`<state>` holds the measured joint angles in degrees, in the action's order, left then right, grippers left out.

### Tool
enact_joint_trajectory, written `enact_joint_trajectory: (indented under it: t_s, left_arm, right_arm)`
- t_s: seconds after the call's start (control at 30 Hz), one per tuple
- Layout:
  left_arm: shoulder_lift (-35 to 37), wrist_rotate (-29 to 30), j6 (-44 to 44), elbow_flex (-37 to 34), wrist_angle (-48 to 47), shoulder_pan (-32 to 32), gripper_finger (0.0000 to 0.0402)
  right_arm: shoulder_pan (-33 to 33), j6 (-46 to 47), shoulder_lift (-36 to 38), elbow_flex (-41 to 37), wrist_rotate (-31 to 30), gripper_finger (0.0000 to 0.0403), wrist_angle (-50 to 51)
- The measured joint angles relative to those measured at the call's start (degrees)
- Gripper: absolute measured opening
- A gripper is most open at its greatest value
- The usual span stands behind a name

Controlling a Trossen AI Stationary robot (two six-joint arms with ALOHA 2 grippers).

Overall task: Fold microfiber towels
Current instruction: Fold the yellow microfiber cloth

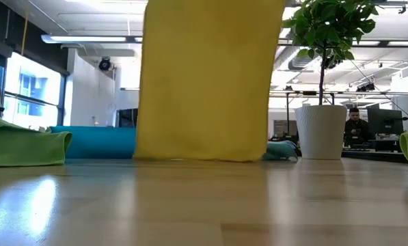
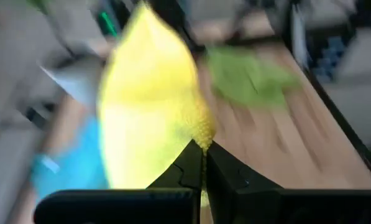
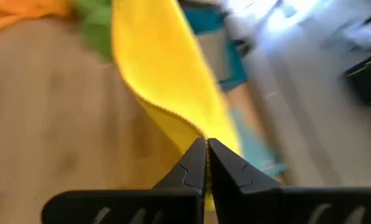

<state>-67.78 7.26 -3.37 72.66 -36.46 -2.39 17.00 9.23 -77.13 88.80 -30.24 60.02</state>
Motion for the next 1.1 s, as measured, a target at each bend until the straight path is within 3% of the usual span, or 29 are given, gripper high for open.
enact_joint_trajectory:
  t_s: [0.17, 0.3, 0.47, 0.6, 0.7, 0.9, 1.1]
  left_arm:
    - [-5.3, 2.1, 8.5, -3.9, -3.3, -6.8, 0.0001]
    - [-10.8, 1.8, 13.2, -6.6, 0.1, -11.7, 0.0001]
    - [-17.1, -2.8, 17.6, -6.6, 7.9, -17.2, 0.0001]
    - [-20.3, -6.9, 20.7, -6.6, 13.2, -20.4, 0.0001]
    - [-21.8, -6.3, 21.8, -6.6, 13.9, -21.9, 0.0001]
    - [-19.3, 0.2, 22.8, -6.5, 13.9, -21.4, 0.0000]
    - [-14.4, 3.1, 18.9, -1.8, 11.1, -19.5, 0.0000]
  right_arm:
    - [3.2, 8.4, -0.1, -11.8, 10.3, 0.0000, -4.5]
    - [5.9, 11.4, -0.1, -20.7, 15.7, 0.0000, -16.3]
    - [7.8, 15.6, -0.1, -29.2, 26.2, 0.0000, -32.4]
    - [8.8, 20.5, -0.1, -33.4, 34.3, 0.0000, -39.6]
    - [9.4, 20.9, -0.1, -34.3, 34.5, 0.0000, -39.4]
    - [9.3, 17.7, -0.1, -30.8, 32.9, 0.0000, -37.4]
    - [9.3, 10.1, -0.1, -21.0, 22.5, 0.0000, -21.9]
